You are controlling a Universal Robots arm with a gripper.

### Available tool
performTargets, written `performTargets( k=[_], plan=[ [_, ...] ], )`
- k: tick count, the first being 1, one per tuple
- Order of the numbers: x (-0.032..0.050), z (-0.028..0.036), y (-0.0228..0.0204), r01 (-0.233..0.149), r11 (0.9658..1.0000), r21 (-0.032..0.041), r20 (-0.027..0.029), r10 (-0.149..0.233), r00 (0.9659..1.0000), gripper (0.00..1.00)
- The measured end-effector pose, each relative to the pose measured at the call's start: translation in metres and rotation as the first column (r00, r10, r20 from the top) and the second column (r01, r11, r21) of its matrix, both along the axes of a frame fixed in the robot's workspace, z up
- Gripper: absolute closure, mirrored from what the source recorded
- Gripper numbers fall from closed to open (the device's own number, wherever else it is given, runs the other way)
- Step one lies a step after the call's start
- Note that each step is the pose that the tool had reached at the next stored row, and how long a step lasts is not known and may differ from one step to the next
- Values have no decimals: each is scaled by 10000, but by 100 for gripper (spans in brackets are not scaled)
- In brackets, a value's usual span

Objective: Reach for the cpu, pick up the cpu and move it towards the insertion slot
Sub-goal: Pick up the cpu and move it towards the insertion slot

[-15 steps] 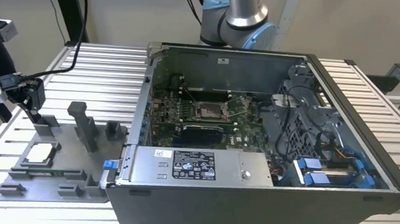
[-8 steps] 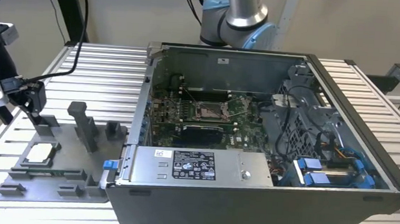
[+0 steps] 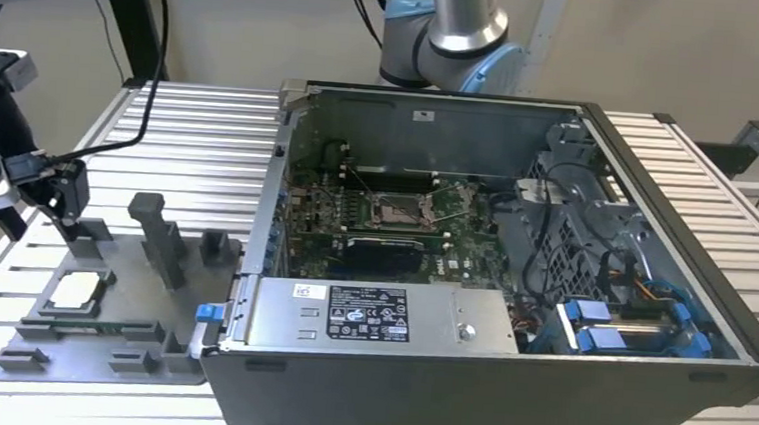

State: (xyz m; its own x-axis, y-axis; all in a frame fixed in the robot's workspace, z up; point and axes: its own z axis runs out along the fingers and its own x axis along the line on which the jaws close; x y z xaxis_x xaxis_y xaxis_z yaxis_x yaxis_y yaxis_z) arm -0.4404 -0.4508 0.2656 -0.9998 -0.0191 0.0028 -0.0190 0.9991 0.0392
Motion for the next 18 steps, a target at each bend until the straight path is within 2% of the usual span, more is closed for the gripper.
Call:
performTargets(
  k=[18],
  plan=[
    [0,-51,0,0,10000,2,3,0,10000,0]
  ],
)
